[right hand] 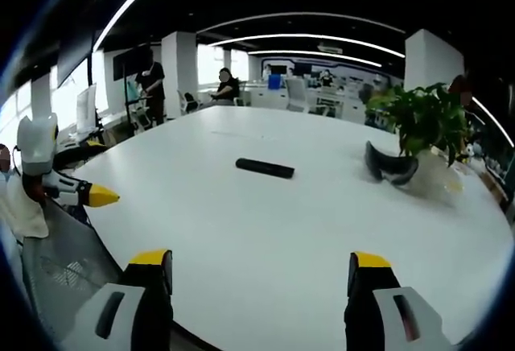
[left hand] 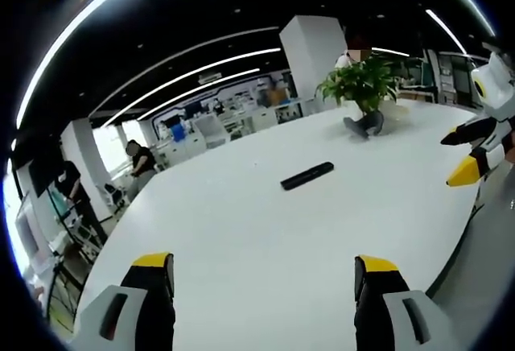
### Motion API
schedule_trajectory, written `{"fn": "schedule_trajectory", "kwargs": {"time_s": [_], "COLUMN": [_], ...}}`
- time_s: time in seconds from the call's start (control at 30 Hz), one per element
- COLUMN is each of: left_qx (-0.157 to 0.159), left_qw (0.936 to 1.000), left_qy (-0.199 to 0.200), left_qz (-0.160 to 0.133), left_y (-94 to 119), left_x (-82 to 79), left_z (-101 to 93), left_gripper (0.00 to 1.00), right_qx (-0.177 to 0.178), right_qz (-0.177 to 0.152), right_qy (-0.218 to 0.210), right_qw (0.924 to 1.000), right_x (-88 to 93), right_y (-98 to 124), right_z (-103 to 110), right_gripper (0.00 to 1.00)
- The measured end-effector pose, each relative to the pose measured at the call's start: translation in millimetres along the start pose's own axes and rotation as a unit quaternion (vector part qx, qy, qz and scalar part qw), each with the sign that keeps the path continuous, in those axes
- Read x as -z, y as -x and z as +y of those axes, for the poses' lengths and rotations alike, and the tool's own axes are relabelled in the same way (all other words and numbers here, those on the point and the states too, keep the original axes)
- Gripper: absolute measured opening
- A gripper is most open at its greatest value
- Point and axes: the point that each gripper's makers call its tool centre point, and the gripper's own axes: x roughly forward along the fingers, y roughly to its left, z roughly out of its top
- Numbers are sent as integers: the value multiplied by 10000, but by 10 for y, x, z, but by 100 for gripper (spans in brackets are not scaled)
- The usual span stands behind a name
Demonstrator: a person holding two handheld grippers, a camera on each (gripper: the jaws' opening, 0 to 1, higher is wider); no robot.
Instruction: Press the specified remote control buttons in sequence, fully releasing each button before pressing the next.
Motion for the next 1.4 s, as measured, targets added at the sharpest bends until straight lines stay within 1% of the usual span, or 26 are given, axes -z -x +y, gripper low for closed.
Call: {"fn": "schedule_trajectory", "kwargs": {"time_s": [0.1,0.23,0.33,0.4,0.5,0.6,0.73,0.83,0.97,1.13,1.3,1.4], "left_qx": [-36,15,61,114,155,188,272,309,390,489,597,697], "left_qw": [9998,9998,9992,9985,9980,9975,9965,9961,9950,9939,9927,9917], "left_qy": [21,80,-73,-81,-135,-169,-2,-47,-256,-315,-525,-629], "left_qz": [-193,-190,-377,-524,-605,-667,-790,-821,-886,-932,-910,-875], "left_y": [19,-40,-74,-105,-198,-270,-393,-504,-677,-873,-1027,-1123], "left_x": [-114,-208,-378,-485,-605,-675,-786,-865,-991,-1156,-1265,-1303], "left_z": [10,2,10,16,42,70,115,139,172,216,184,145], "left_gripper": [96,95,94,93,93,93,93,93,93,92,92,92], "right_qx": [2,12,-5,-6,-13,-2,-6,-31,-60,-68,-44,-44], "right_qz": [-29,-48,-45,-23,-52,-59,-28,-15,47,87,111,121], "right_qy": [-39,-82,-70,-40,-49,-83,-94,-49,4,-20,-59,-72], "right_qw": [10000,10000,10000,10000,10000,9999,10000,10000,10000,9999,9999,9999], "right_x": [-6,-7,-6,1,-7,-7,3,5,21,32,39,44], "right_y": [8,11,12,9,12,12,7,2,-10,-14,-18,-18], "right_z": [-8,-21,-12,-8,-9,-19,-19,-2,15,14,0,-1], "right_gripper": [89,89,89,89,89,89,88,88,88,88,87,87]}}
